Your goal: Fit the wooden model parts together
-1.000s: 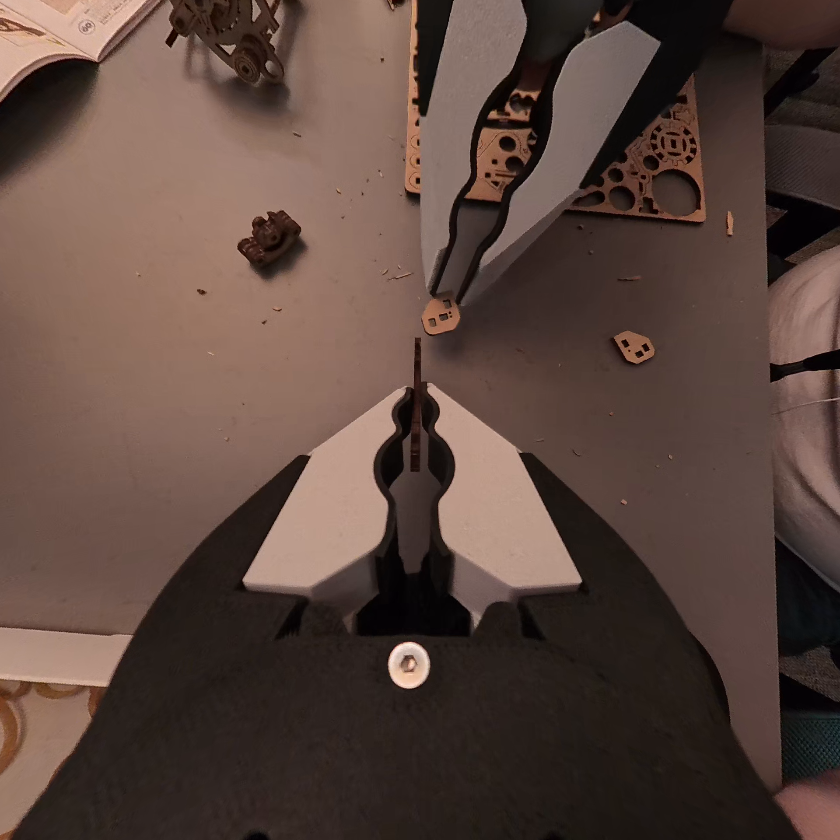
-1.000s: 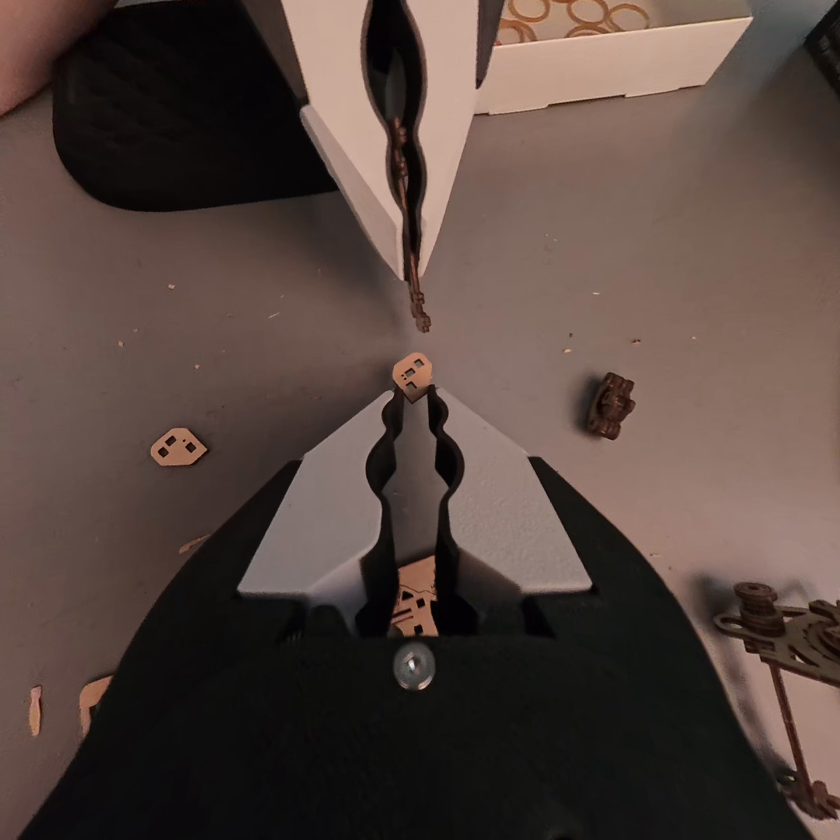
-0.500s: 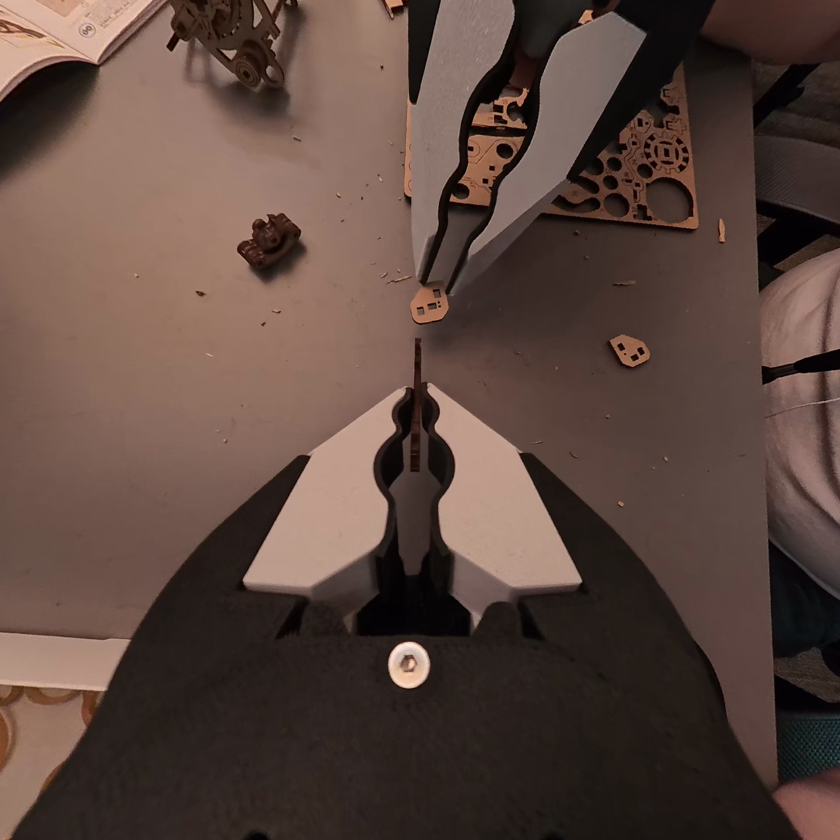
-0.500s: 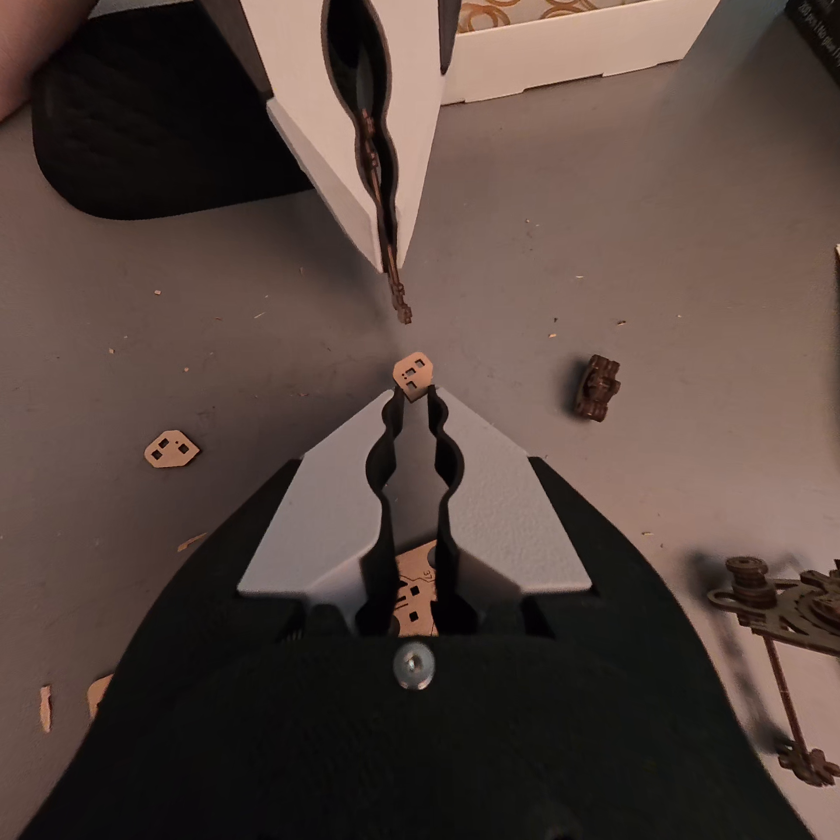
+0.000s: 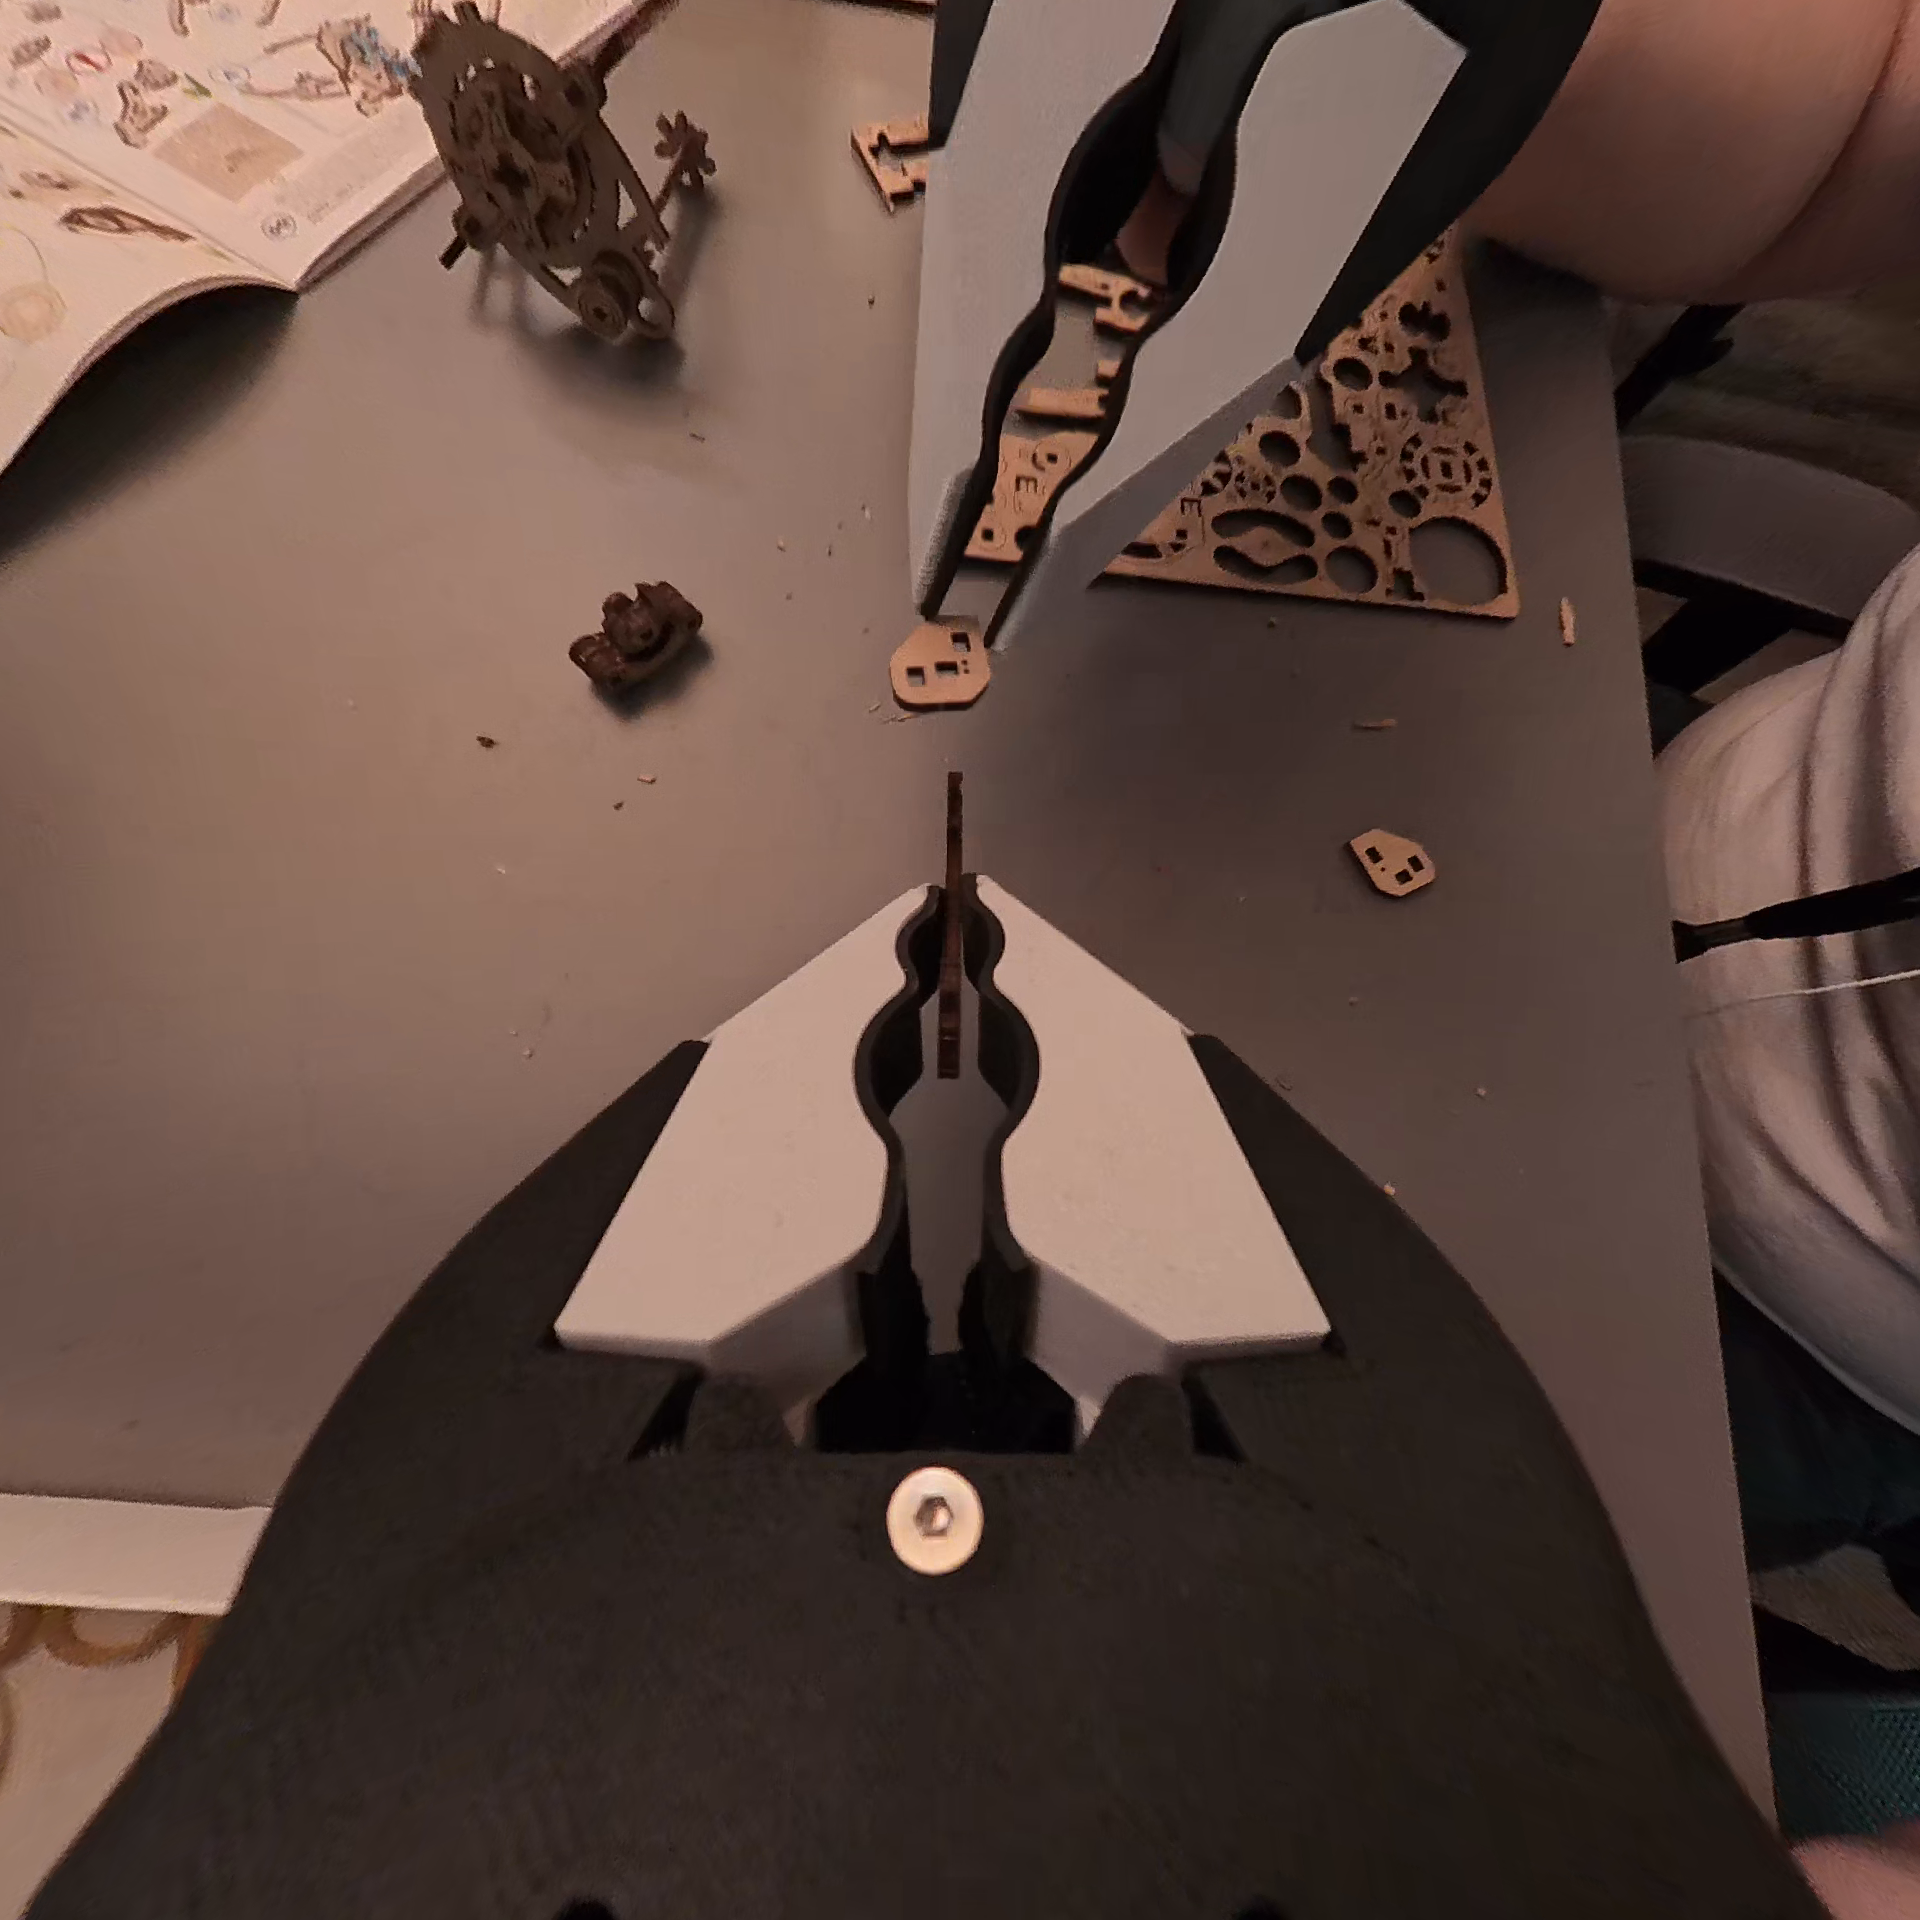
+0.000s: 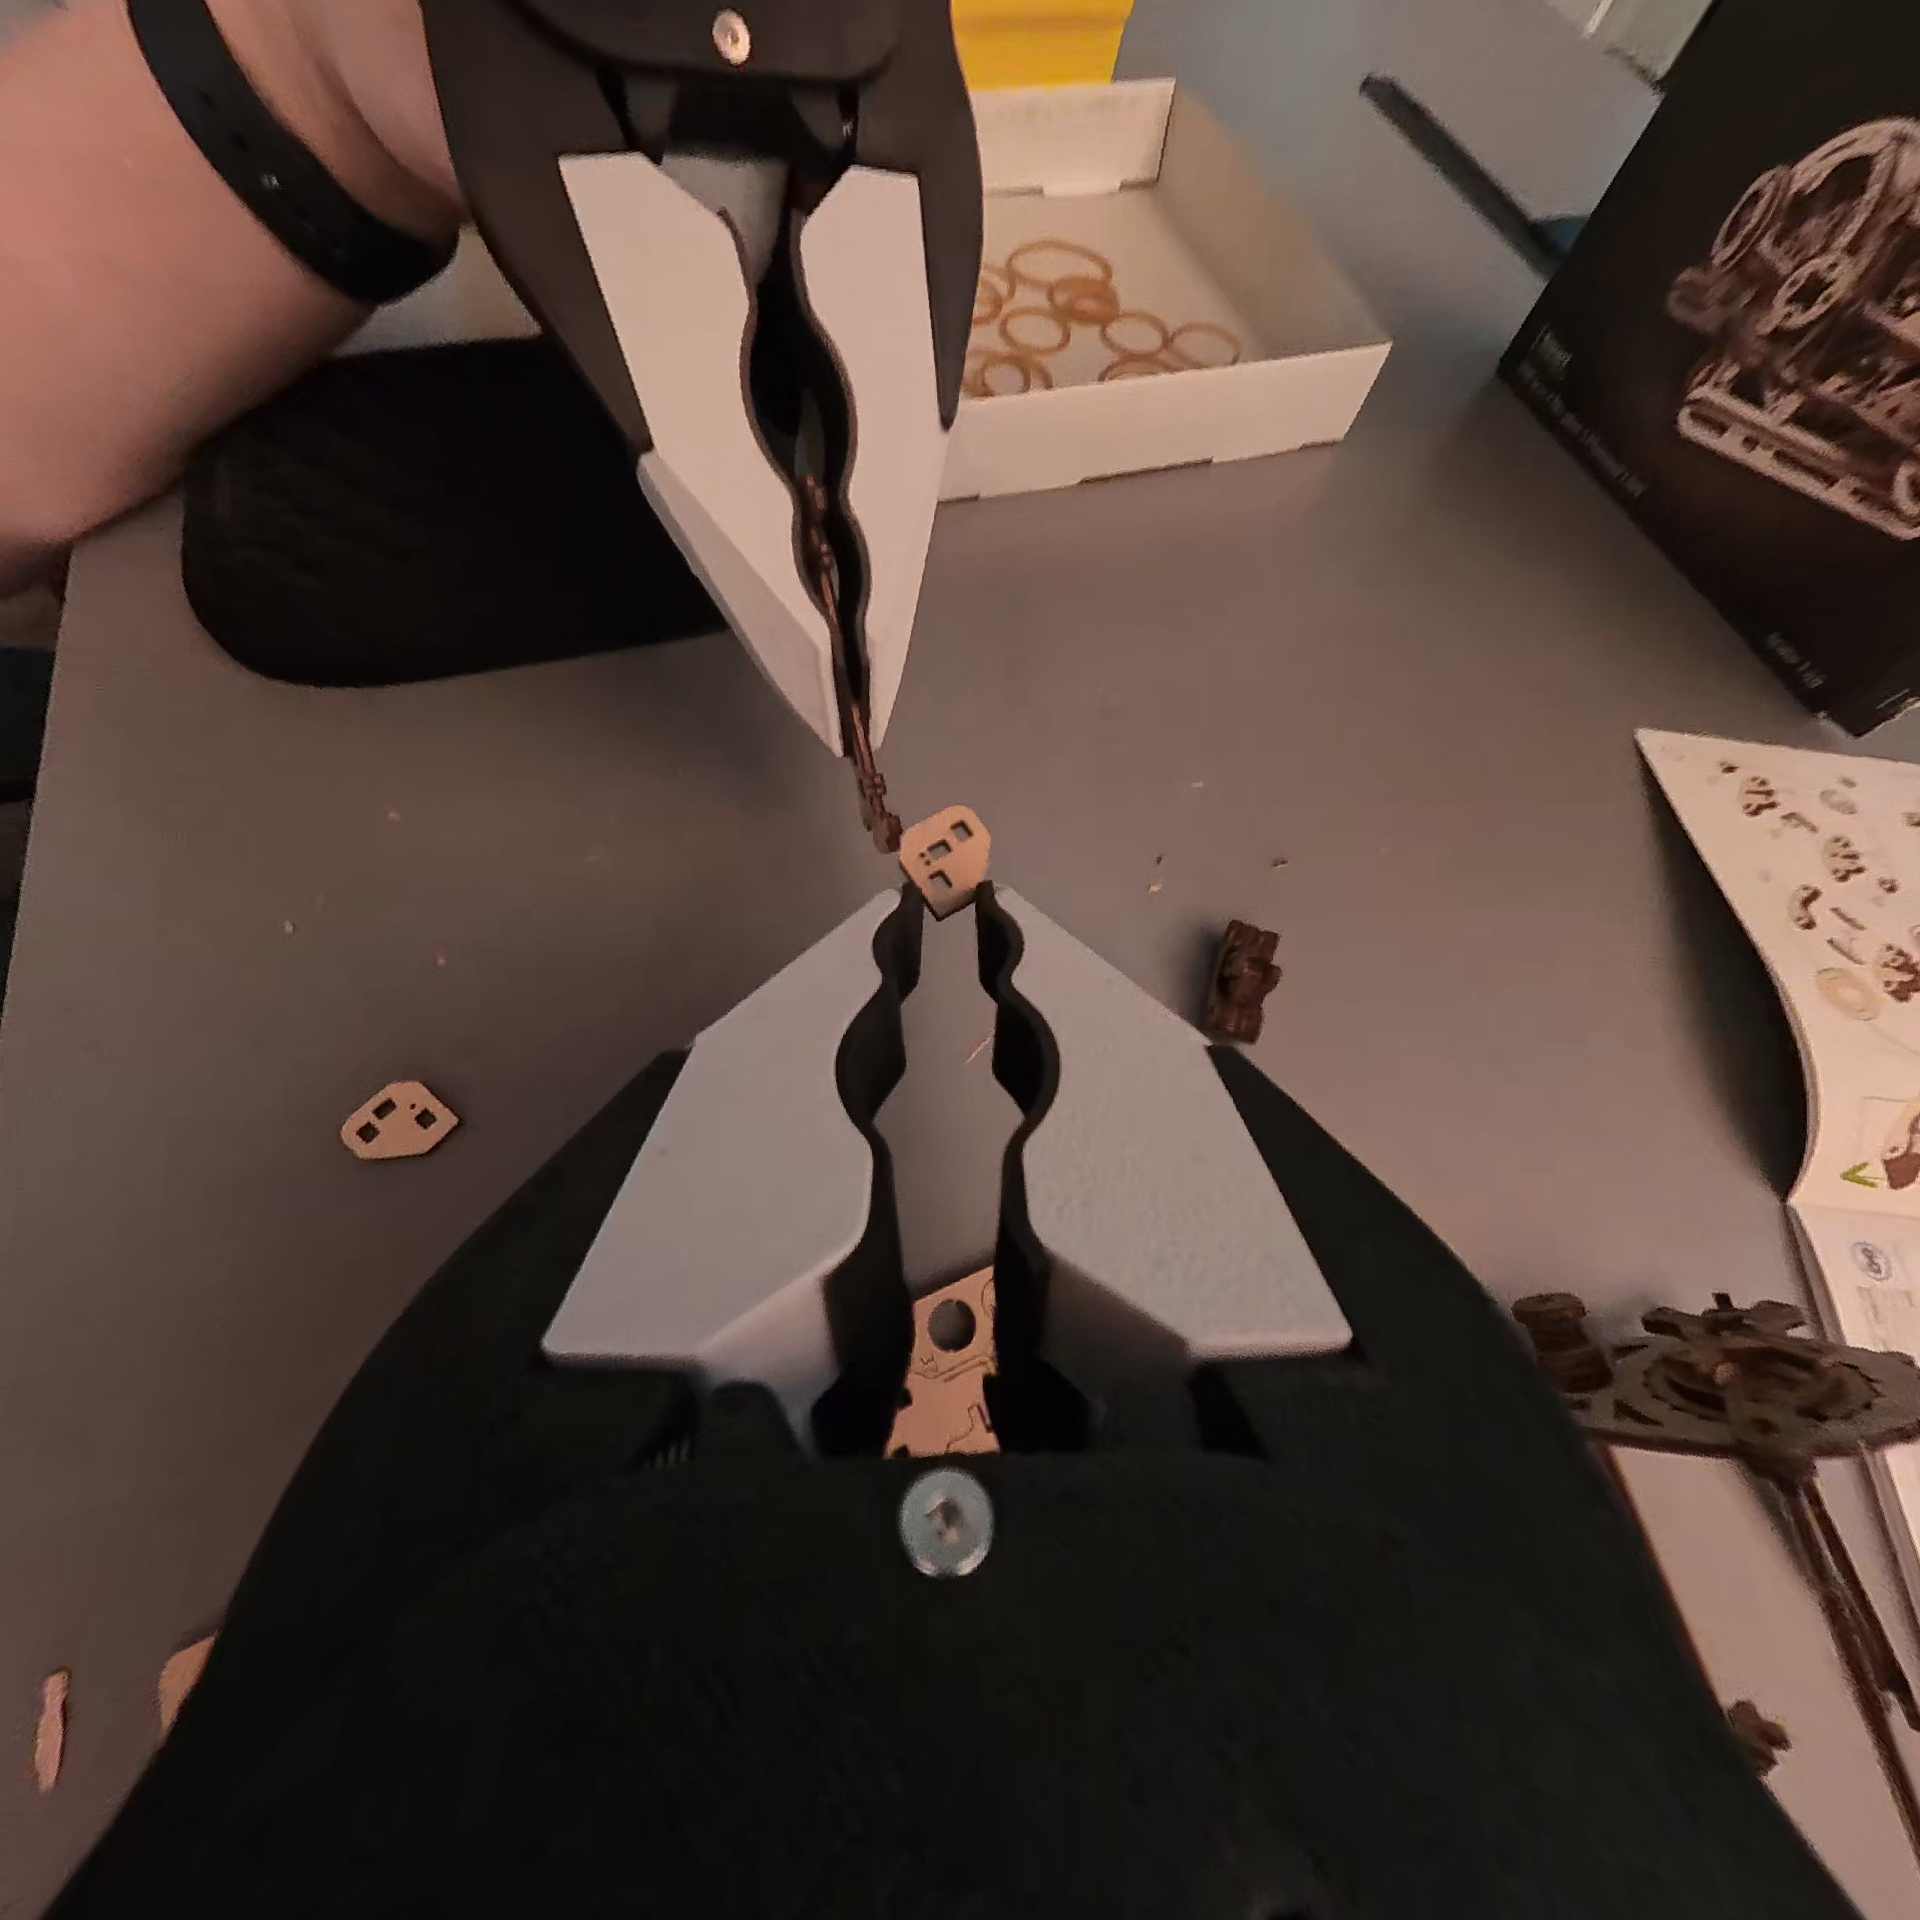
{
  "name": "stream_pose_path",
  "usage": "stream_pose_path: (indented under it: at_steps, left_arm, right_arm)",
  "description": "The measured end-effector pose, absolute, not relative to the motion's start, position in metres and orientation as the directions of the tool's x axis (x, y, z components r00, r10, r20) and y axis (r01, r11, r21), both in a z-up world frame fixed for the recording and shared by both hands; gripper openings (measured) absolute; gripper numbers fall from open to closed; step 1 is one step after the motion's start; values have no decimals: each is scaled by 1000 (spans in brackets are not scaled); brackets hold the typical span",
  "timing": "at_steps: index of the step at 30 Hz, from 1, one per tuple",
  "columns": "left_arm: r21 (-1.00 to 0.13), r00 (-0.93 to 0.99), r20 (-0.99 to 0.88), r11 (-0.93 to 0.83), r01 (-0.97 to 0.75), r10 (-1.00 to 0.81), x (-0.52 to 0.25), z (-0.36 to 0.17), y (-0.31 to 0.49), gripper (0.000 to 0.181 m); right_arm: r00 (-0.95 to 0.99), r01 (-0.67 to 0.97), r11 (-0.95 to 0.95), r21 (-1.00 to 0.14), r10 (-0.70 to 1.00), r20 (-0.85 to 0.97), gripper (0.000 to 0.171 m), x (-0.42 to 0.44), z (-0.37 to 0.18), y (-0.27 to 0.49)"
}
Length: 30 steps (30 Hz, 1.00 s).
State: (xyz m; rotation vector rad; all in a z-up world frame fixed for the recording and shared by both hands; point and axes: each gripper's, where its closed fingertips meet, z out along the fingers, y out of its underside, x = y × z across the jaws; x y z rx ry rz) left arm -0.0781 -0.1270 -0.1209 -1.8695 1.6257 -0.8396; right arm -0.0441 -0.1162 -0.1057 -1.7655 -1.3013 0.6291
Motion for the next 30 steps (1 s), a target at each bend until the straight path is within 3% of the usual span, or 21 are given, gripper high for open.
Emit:
stream_pose_path:
  at_steps: [6, 30]
  left_arm:
    - [-759, 81, 132, -153, -633, -988, -73, -114, -128, 1]
    - [-817, 78, 34, -73, -572, -996, -59, -100, -125, 1]
  right_arm:
    - [331, 431, -135, -892, 943, 17, 9, -51, -96, -120]
    - [361, 365, -103, -925, 932, 38, 9, -56, -92, -118]
